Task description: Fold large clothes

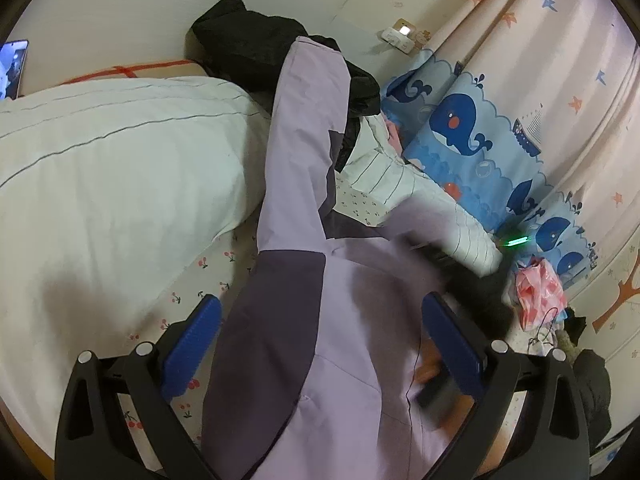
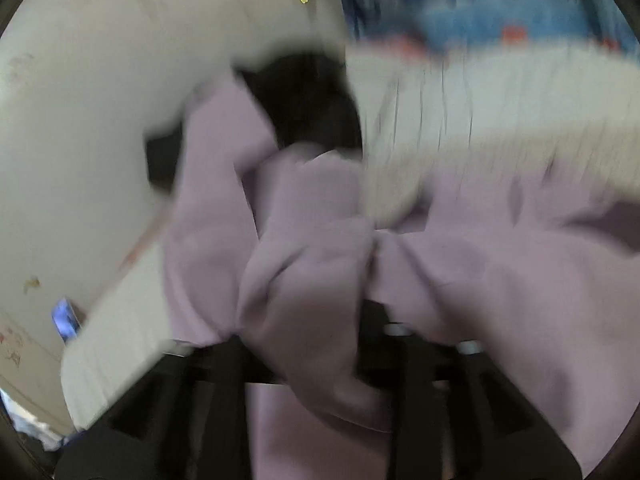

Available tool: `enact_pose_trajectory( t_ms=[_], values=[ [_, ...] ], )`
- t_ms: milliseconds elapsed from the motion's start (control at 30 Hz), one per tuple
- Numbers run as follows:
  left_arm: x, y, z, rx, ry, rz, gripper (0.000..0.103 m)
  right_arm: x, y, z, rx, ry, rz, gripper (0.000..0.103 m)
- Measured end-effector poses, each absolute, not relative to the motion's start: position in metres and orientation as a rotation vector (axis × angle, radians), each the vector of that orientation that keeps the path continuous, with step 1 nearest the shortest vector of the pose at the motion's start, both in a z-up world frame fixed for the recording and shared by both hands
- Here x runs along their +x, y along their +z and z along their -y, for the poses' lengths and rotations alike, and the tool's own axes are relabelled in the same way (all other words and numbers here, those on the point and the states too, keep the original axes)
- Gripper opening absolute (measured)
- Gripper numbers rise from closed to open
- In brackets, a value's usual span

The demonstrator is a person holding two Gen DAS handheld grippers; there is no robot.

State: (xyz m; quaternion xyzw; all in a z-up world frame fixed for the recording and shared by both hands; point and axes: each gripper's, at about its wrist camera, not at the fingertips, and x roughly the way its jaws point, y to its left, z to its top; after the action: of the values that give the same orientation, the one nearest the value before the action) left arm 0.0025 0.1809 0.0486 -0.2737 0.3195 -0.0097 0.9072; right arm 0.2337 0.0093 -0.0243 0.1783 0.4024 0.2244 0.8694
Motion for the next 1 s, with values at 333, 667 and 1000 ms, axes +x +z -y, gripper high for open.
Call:
enact_pose_trajectory(
  t_ms=[333, 667, 1000],
  values=[
    [0.002, 0.048, -0.179, -0.542, -0.017, -0.643, 0.096, 0.174, 0.020, 0.004, 0.378, 0.633, -0.714, 0.094],
    [0.086, 0.073, -0.049, -0.211, -0.272, -0.633, 0.096, 0.156, 0.016, 0.249, 0.480, 0.092, -0.673, 0.096],
    [0.179, -0.058, -0.010, -0.022, -0.109, -1.025, 0.096, 0.159, -0.067, 0.262, 0.287, 0.053, -0.899, 0.096]
  ],
)
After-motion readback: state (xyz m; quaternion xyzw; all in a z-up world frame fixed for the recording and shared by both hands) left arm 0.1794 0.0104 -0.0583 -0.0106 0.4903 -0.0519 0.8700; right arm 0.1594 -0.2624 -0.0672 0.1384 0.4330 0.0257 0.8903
